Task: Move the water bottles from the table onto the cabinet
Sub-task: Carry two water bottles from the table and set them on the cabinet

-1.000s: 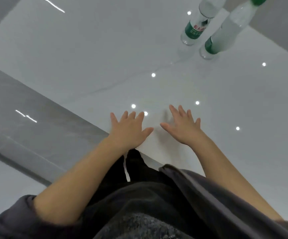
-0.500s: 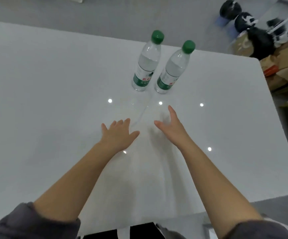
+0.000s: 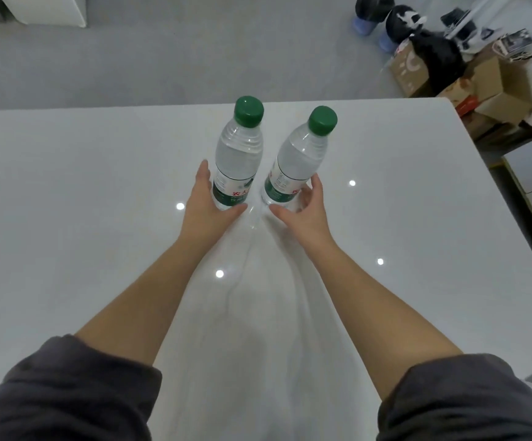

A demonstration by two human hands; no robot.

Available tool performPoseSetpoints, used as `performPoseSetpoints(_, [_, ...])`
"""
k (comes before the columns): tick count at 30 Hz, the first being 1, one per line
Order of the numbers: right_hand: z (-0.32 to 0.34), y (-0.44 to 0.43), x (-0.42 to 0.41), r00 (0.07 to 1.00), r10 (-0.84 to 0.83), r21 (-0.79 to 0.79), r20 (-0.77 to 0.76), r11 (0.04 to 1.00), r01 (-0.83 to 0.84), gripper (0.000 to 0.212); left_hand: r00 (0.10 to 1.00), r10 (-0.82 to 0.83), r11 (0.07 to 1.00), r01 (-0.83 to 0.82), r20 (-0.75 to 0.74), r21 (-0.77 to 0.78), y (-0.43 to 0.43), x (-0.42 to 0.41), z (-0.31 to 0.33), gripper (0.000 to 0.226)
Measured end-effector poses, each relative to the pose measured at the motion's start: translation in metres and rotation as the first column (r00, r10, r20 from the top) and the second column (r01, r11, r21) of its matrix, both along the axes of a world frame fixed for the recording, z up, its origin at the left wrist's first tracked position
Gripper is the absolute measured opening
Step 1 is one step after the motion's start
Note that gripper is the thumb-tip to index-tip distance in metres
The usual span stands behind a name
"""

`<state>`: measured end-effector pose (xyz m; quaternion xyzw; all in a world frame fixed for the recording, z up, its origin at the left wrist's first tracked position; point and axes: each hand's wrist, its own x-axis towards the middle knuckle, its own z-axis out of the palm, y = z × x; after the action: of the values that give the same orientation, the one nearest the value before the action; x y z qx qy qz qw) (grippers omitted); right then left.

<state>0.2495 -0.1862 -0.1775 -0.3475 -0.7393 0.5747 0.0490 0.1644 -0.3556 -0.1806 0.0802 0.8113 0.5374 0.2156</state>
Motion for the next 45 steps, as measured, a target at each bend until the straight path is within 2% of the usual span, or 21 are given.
performPoseSetpoints(2, [-0.004, 0.002, -0.015, 1.000, -0.006, 0.035, -0.030, 0.999, 0.007, 0.090, 1.000, -0.001, 1.000, 0.002, -0.012, 0.024, 0.008, -0.008, 0.003, 0.080])
performPoseSetpoints(6, [-0.005, 0.005, -0.032, 0.998, -0.048, 0.103, -0.043, 0.993, 0.052, 0.070, 1.000, -0.022, 1.000, 0.022, 0.006, -0.008, 0.014, -0.017, 0.004, 0.072])
performPoseSetpoints(16, [-0.029, -0.024, 0.029, 0.996, -0.087, 0.053, -0.001, 0.995, 0.087, 0.061, 0.992, -0.111, 0.994, 0.111, 0.053, 0.009, -0.010, 0.021, 0.000, 0.066])
performPoseSetpoints(23, [-0.013, -0.039, 0.047, 0.988, -0.152, 0.060, -0.035, 0.986, 0.153, 0.056, 0.986, -0.139, 0.990, 0.136, 0.093, 0.040, -0.018, 0.036, 0.007, 0.057])
performPoseSetpoints(28, [-0.008, -0.063, 0.122, 0.979, -0.203, 0.073, 0.012, 0.977, 0.202, 0.045, 0.974, -0.186, 0.982, 0.178, 0.129, 0.069, -0.035, 0.093, 0.015, 0.051])
performPoseSetpoints(32, [0.009, -0.077, 0.194, 0.953, -0.301, 0.055, 0.043, 0.953, 0.299, 0.048, 0.956, -0.252, 0.966, 0.238, 0.149, 0.103, -0.035, 0.148, 0.035, 0.051])
performPoseSetpoints(35, [0.025, -0.081, 0.248, 0.923, -0.385, 0.026, -0.009, 0.922, 0.385, 0.034, 0.940, -0.305, 0.950, 0.288, 0.154, 0.121, -0.030, 0.193, 0.051, 0.052])
performPoseSetpoints(40, [0.051, -0.072, 0.343, 0.818, -0.565, 0.009, -0.104, 0.822, 0.569, 0.030, 0.903, -0.411, 0.908, 0.393, 0.123, 0.146, -0.005, 0.276, 0.074, 0.054])
performPoseSetpoints(45, [0.079, -0.046, 0.457, 0.686, -0.709, 0.052, -0.164, 0.688, 0.723, 0.039, 0.831, -0.547, 0.827, 0.520, 0.099, 0.213, 0.045, 0.371, 0.100, 0.054])
